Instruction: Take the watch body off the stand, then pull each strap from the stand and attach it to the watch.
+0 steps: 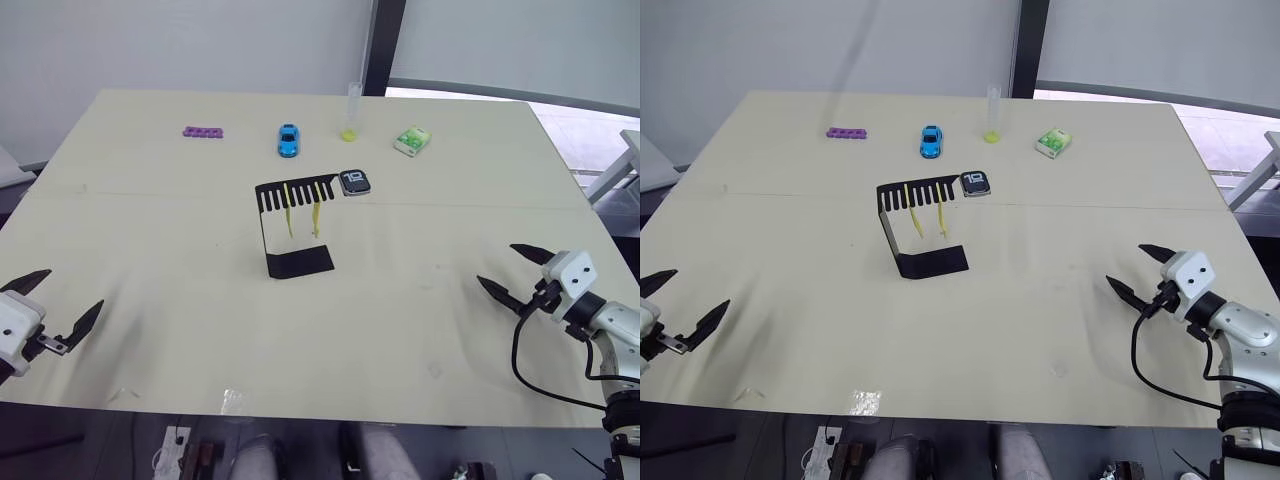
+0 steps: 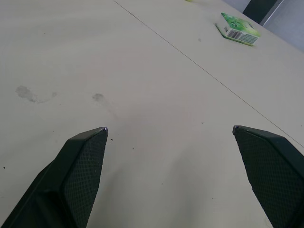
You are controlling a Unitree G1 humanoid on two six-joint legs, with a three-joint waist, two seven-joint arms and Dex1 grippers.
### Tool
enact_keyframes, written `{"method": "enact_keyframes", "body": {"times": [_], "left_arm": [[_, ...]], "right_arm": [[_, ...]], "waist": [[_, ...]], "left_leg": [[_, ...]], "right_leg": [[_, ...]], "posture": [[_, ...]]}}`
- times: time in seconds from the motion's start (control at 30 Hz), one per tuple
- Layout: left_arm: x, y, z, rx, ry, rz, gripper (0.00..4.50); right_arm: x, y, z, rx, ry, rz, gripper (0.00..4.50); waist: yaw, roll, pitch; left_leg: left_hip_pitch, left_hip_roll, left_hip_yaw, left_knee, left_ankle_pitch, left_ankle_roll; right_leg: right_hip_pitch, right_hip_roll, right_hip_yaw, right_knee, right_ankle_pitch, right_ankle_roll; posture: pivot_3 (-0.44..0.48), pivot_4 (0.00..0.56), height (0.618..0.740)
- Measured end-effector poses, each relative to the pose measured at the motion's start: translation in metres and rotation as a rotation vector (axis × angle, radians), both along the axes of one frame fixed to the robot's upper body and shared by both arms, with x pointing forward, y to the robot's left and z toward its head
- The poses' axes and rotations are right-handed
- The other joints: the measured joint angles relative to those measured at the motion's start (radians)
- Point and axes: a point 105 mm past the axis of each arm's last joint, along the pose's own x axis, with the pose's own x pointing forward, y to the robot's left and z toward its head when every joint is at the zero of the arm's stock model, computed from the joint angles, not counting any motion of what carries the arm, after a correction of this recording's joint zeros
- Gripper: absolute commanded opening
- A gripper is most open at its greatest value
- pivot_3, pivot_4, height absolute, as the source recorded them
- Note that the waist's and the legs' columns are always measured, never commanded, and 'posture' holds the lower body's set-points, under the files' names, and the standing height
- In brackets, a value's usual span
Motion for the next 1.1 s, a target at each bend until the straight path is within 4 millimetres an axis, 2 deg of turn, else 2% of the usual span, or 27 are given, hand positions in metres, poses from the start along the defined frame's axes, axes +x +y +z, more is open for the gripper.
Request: {"method": "enact_keyframes", "body": {"times": [0.13, 0.3, 0.5, 0.63, 0.73, 0.9, 1.1], "left_arm": [[0.001, -0.005, 0.001, -0.069, 0.008, -0.034, 4.43], [0.004, -0.025, 0.007, -0.146, 0.020, -0.147, 4.43], [0.005, -0.064, 0.020, -0.211, 0.039, -0.319, 4.43], [0.003, -0.093, 0.028, -0.275, 0.081, -0.439, 4.43], [0.002, -0.112, 0.042, -0.304, 0.094, -0.531, 4.43], [-0.007, -0.143, 0.047, -0.372, 0.167, -0.667, 4.43], [-0.011, -0.156, 0.049, -0.379, 0.198, -0.726, 4.43]], "right_arm": [[0.000, -0.001, -0.001, 0.005, 0.005, -0.006, 4.50], [0.001, 0.000, -0.003, 0.074, 0.005, -0.016, 4.50], [-0.006, 0.027, 0.016, 0.235, -0.022, 0.047, 4.50], [-0.018, 0.058, 0.034, 0.354, -0.038, 0.081, 4.50], [-0.028, 0.087, 0.053, 0.414, -0.040, 0.131, 4.50], [-0.043, 0.149, 0.098, 0.496, -0.049, 0.236, 4.50], [-0.046, 0.196, 0.126, 0.570, -0.029, 0.248, 4.50]], "waist": [[0.001, 0.000, 0.000], [0.001, 0.000, 0.000], [0.002, 0.000, 0.000], [0.004, 0.000, 0.000], [0.004, 0.000, 0.000], [-0.002, 0.000, 0.000], [0.003, -0.001, -0.001]], "left_leg": [[0.000, 0.000, 0.000, 0.000, 0.000, 0.000], [0.000, 0.000, 0.000, 0.000, 0.000, 0.000], [0.000, 0.000, 0.000, 0.000, 0.000, -0.001], [-0.001, 0.000, -0.001, 0.000, 0.000, -0.001], [-0.001, 0.000, -0.001, 0.000, 0.000, -0.002], [-0.001, 0.000, -0.001, -0.001, 0.000, -0.003], [-0.006, 0.000, -0.001, 0.001, 0.001, -0.002]], "right_leg": [[0.000, 0.000, 0.000, 0.000, 0.000, 0.000], [0.000, 0.000, 0.000, 0.000, 0.000, 0.000], [0.000, 0.000, 0.000, 0.001, 0.000, 0.000], [0.000, 0.000, 0.000, 0.001, 0.000, 0.000], [0.000, 0.000, 0.000, 0.001, 0.000, 0.000], [-0.001, 0.001, 0.000, 0.001, 0.000, 0.000], [-0.006, 0.001, 0.001, 0.002, 0.000, 0.000]], "posture": [[0.000, 0.150, 0.740], [0.000, 0.150, 0.740], [0.000, 0.150, 0.740], [0.000, 0.150, 0.740], [0.000, 0.150, 0.740], [0.000, 0.150, 0.740], [0.000, 0.150, 0.740]]}}
